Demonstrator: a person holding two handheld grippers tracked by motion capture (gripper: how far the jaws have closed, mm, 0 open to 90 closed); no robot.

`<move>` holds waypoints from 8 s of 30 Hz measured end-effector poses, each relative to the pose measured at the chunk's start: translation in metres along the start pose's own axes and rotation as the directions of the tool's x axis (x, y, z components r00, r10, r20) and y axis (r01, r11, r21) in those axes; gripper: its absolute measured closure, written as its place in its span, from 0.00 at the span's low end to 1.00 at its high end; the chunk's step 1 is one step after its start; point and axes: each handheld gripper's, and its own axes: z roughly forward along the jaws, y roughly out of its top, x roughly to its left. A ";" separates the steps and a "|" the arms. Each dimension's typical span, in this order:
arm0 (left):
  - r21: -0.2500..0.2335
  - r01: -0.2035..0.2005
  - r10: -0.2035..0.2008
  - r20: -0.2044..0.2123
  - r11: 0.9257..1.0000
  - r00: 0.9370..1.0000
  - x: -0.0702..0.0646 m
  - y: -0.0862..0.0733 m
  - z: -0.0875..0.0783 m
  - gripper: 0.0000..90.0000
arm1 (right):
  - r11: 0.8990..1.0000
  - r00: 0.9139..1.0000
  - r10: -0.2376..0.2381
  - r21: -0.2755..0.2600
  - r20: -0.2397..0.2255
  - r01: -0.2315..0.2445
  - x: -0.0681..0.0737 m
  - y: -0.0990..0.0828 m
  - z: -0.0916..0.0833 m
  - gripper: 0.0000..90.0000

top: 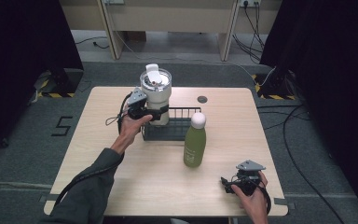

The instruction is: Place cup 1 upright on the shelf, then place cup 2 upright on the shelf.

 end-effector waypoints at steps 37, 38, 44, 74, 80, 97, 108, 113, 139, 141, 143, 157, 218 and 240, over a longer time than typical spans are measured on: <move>0.002 -0.022 0.022 -0.018 1.000 1.000 0.000 -0.031 -0.003 0.11 | 1.000 1.000 0.004 0.000 0.000 -0.004 0.000 0.000 0.000 0.01; -0.001 -0.017 0.017 -0.018 1.000 1.000 0.000 -0.031 -0.003 0.11 | 1.000 1.000 0.012 0.002 0.000 -0.012 0.001 0.000 0.000 0.00; -0.011 -0.009 0.009 -0.020 1.000 1.000 -0.002 -0.033 -0.006 0.11 | 1.000 1.000 0.007 0.001 0.000 -0.007 0.001 0.000 0.000 0.01; -0.007 -0.040 0.040 0.040 0.999 0.998 0.005 -0.037 -0.016 0.11 | 1.000 1.000 0.008 0.001 0.000 -0.008 0.001 0.000 0.000 0.00; -0.002 -0.045 0.045 0.045 0.999 0.998 0.006 -0.038 -0.020 0.11 | 1.000 1.000 0.004 0.001 0.000 -0.004 0.000 0.000 0.000 0.00; 0.018 -0.042 0.042 0.034 0.999 0.999 0.005 -0.047 -0.037 0.14 | 1.000 1.000 0.007 0.001 0.000 -0.007 0.001 0.000 0.000 0.00; 0.014 -0.038 0.038 0.026 0.999 0.999 0.007 -0.043 -0.056 0.16 | 1.000 1.000 0.004 0.001 0.000 -0.004 0.000 0.000 0.000 0.00; 0.017 -0.030 0.030 0.014 0.999 0.999 0.009 -0.045 -0.063 0.16 | 1.000 1.000 0.013 0.002 0.000 -0.013 0.001 0.000 0.000 0.00; 0.052 -0.024 0.024 0.019 0.998 1.000 0.001 -0.058 -0.112 0.16 | 1.000 1.000 0.015 0.001 -0.001 -0.015 0.001 0.000 0.000 0.00; 0.050 -0.024 0.023 0.025 0.998 0.999 -0.001 -0.059 -0.113 0.16 | 1.000 1.000 0.010 0.000 -0.001 -0.010 0.001 0.000 0.000 0.00; 0.056 -0.013 0.011 0.037 0.998 0.999 -0.004 -0.059 -0.115 0.16 | 1.000 1.000 -0.002 -0.003 -0.001 0.002 0.000 0.000 0.000 0.00; 0.107 -0.006 0.003 0.025 0.994 1.000 -0.013 -0.076 -0.130 0.16 | 1.000 1.000 -0.004 -0.004 0.000 0.004 0.000 0.000 0.000 0.00; 0.484 -0.060 0.033 0.064 0.873 0.997 -0.051 -0.148 -0.174 0.15 | 1.000 1.000 -0.001 -0.003 -0.005 0.001 0.000 0.000 0.000 0.00; 0.489 -0.056 0.032 0.057 0.870 0.998 -0.051 -0.148 -0.174 0.13 | 0.978 0.993 -0.071 -0.201 -0.097 0.050 0.026 0.021 -0.020 0.17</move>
